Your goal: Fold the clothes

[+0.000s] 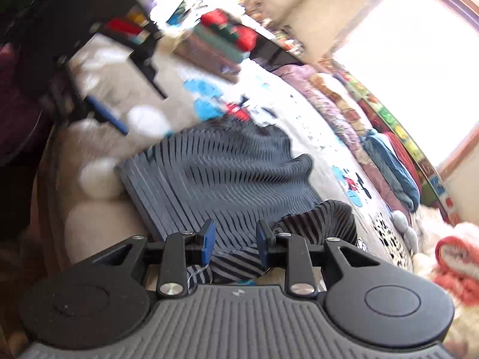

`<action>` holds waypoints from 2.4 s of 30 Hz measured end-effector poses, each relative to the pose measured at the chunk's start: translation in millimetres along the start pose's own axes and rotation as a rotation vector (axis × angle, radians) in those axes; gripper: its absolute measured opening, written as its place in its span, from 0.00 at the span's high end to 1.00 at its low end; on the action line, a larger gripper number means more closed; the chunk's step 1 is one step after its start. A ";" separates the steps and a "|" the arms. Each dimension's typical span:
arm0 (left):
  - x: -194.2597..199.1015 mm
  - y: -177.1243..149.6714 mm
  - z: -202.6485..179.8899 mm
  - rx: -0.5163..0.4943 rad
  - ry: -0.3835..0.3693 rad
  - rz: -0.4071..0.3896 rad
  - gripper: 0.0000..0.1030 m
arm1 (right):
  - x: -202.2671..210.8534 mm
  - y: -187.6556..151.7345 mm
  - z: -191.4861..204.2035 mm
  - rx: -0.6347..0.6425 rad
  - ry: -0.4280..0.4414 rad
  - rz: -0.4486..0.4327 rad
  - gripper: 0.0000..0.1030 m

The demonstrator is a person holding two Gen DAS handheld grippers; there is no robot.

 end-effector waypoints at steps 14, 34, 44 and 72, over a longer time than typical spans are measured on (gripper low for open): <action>-10.1 -46.1 94.0 1.390 -0.136 -0.288 0.15 | -52.8 -136.3 -83.5 -1.674 0.258 -0.157 0.28; -158.3 -163.0 156.5 1.773 -0.060 -0.285 0.26 | -140.3 -141.6 -70.2 -1.367 0.120 0.015 0.28; -203.6 -149.7 183.9 1.637 -0.117 -0.251 0.62 | -140.5 -125.2 -51.9 -1.194 0.108 -0.012 0.11; -171.2 -0.5 106.1 0.710 -0.241 -0.280 0.69 | -138.8 -125.8 -54.5 -1.213 0.139 -0.044 0.09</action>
Point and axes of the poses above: each gripper's, at about its wrist camera, not at the fingertips, and x roughly against the way its jaws point, z to its left, y to its top, the point moved 8 cm from there along -x, roughly the way its jaws point, and after that the axes turned 10 degrees about -y, right-handed, at the moved point
